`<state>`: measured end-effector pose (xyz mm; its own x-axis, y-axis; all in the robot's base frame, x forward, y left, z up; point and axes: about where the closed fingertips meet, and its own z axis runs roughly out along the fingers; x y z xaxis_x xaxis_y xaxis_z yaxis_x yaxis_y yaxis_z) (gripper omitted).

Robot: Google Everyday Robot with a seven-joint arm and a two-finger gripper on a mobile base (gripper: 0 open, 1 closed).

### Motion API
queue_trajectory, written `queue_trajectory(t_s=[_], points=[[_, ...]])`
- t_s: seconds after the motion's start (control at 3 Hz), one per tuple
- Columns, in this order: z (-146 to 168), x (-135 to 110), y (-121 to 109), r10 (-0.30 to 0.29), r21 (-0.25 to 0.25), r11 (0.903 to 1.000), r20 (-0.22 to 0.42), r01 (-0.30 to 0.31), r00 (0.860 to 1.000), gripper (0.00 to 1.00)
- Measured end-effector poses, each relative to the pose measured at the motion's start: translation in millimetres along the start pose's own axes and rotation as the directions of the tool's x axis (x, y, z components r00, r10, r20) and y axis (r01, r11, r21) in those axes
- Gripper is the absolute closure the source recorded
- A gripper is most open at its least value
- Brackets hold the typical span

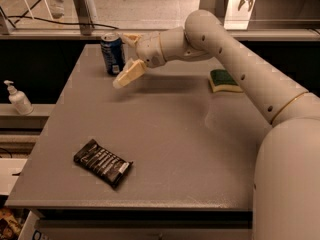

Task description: Move pepsi can near rxbar chocolate

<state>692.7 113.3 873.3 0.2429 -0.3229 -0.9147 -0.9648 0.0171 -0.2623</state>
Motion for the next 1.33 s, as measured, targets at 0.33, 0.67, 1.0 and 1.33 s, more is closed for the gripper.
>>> queue_trajectory(t_s=[0.33,0.67,1.0,1.33], points=[[8.9,6.7,-12.4,0.007,0.029,0.9996,-0.001,-0.007,1.0,0.0],[12.9,8.9,-21.4,0.038,0.072,0.9967,0.002,-0.038,0.999,0.17],[9.2,4.9,-27.4,0.051,0.11,0.9926,0.006,-0.051,0.999,0.41],[5.1,0.8,-30.2,0.052,0.134,0.9896,0.015,-0.053,0.999,0.63]])
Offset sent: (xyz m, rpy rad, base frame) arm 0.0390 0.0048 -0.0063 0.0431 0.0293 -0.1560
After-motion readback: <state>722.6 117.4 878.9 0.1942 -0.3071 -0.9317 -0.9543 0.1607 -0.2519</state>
